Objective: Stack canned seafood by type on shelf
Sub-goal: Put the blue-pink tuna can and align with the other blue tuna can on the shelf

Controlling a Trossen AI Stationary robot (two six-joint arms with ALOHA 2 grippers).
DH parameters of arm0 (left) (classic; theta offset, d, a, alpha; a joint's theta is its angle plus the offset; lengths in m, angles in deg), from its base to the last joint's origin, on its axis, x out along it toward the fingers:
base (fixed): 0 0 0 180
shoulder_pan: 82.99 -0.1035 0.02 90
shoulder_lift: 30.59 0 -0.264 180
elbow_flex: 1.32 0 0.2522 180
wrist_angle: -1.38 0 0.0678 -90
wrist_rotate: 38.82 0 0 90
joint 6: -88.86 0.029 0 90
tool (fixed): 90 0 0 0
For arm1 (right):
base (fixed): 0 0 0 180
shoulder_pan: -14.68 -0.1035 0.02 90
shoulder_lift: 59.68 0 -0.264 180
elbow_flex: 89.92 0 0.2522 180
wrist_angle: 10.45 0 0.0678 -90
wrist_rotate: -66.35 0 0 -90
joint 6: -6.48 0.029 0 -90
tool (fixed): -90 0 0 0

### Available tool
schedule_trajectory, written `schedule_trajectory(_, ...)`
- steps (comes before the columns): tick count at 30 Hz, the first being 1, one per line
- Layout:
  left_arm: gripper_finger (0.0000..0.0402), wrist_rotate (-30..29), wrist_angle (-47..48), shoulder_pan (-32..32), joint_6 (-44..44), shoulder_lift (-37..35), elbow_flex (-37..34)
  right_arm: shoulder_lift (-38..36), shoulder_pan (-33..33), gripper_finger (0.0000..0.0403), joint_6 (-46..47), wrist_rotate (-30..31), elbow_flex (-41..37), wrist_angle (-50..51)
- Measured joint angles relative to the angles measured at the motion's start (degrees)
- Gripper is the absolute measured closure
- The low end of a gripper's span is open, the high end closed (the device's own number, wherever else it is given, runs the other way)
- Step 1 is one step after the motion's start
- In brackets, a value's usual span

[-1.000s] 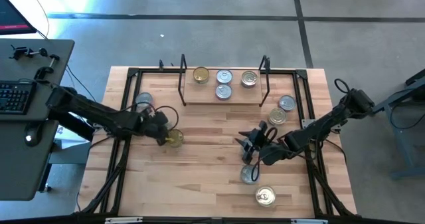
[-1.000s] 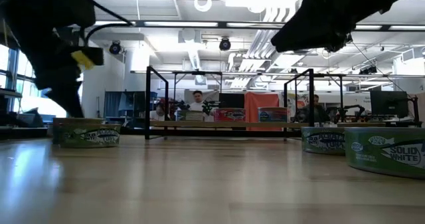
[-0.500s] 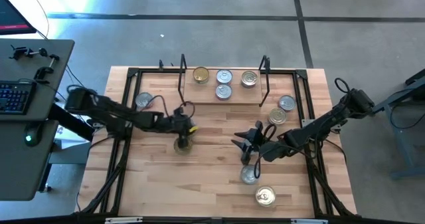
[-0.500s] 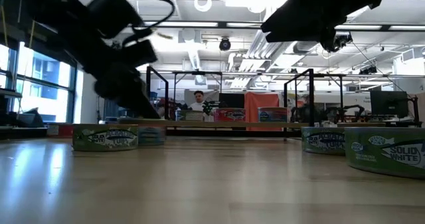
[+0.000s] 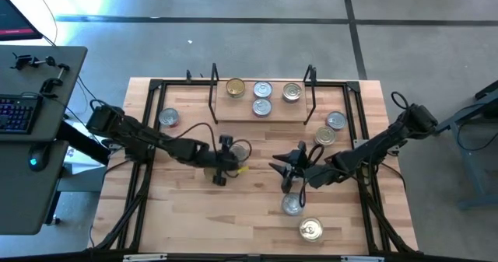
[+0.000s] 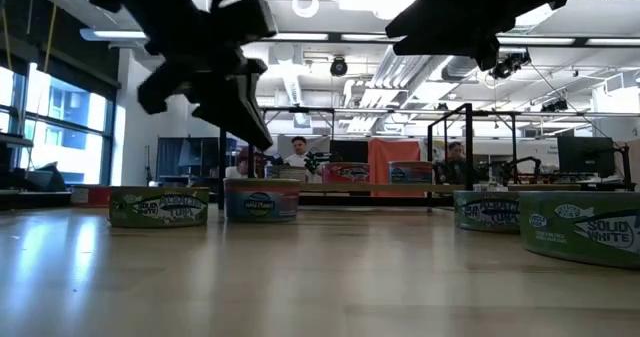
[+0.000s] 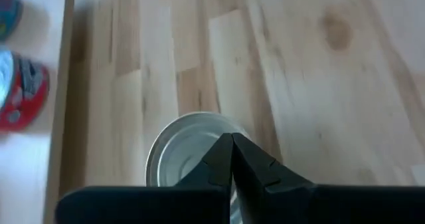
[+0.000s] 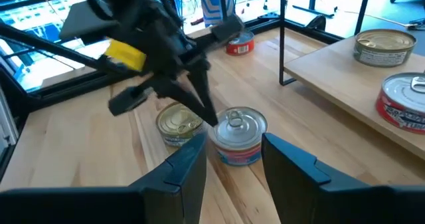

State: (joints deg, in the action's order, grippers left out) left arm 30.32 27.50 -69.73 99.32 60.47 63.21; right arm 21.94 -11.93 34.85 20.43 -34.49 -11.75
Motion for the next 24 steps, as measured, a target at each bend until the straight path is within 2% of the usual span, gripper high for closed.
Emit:
schedule_trajectory(4,0.0361,1.41,-0.48,1.67,5.96,0.06,-2.05,2.11,0.00,0.0266,-0.19,0.34,0.00,-1.92)
schedule_trajectory(9,0.0293,0.16,-6.53,0.75,8.08,0.51,-5.49,5.87,0.02,0.0266,-3.81,-0.62,0.00,-5.26)
schedule_trajectory(13,0.0271,0.64,-7.29,-0.73,11.09,2.33,-6.76,8.36,0.35,0.0266,-15.17,-11.47,0.00,-9.74)
schedule_trajectory(17,0.0291,2.33,-10.11,-1.75,13.73,5.05,-6.59,10.71,1.18,0.0266,-25.33,-19.40,0.00,-15.75)
schedule_trajectory(21,0.0346,2.39,-13.55,-2.00,15.09,7.38,-6.49,12.16,2.35,0.0262,-31.95,-19.91,0.02,-18.71)
schedule_trajectory(24,0.0390,3.36,-15.90,-1.99,14.56,7.30,-6.54,11.93,3.08,0.0246,-32.58,-20.24,1.18,-13.57)
